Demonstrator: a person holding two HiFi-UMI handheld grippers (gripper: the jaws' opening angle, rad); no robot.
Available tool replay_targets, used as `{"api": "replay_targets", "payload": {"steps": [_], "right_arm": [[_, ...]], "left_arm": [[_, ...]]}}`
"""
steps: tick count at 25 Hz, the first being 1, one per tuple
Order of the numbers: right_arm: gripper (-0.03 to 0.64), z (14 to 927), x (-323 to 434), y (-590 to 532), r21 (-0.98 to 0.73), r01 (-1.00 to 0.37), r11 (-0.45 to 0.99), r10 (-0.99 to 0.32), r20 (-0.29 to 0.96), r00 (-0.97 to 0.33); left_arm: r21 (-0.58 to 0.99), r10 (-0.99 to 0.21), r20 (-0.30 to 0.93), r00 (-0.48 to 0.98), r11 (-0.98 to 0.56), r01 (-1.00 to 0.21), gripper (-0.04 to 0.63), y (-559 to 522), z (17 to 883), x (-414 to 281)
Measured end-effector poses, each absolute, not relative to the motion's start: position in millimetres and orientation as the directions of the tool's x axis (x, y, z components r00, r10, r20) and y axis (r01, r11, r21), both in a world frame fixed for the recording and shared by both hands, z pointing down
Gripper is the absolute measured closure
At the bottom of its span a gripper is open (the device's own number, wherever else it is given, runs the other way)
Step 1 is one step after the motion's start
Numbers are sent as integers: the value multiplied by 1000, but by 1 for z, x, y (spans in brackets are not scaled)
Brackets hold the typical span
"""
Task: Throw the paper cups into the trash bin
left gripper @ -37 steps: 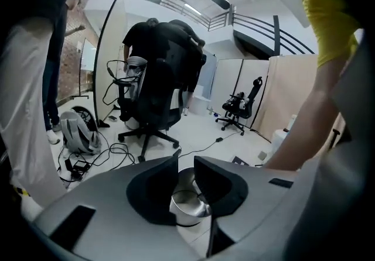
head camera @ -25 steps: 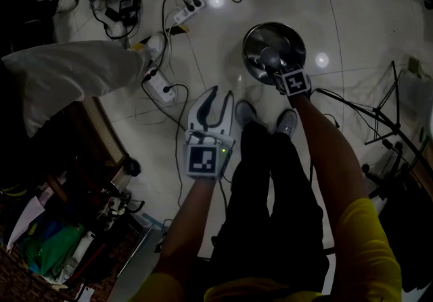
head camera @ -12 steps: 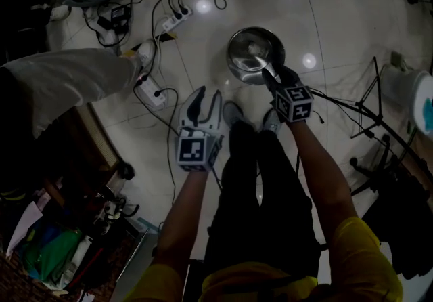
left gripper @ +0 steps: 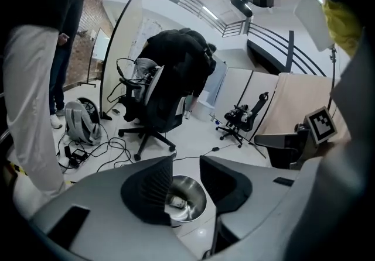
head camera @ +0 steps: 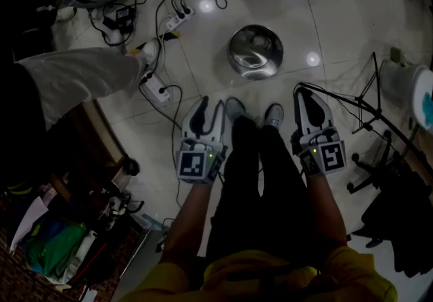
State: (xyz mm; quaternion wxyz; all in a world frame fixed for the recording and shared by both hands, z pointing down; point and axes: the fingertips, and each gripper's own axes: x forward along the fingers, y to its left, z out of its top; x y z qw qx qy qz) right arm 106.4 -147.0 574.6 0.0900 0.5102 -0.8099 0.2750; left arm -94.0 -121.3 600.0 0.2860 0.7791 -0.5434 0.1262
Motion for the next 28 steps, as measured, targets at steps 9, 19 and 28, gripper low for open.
{"api": "replay_targets", "payload": {"steps": [9,19,28], "right_arm": [[615,586,108,-134,-344,-880,328,-733,495,-466],[615,591,97,-140,-339,-872,354,-722,494,-485],[615,600,81,-145,-318,-857,405,-696,500,-515]], "left_arm": [[300,-781,487,390,-269,-915,457,-111,585,-78],[276,-777,510,368,-257,-926,472,-104,596,-86],[294,-778,513,363,-238,-926,472,-108,604,-89]]}}
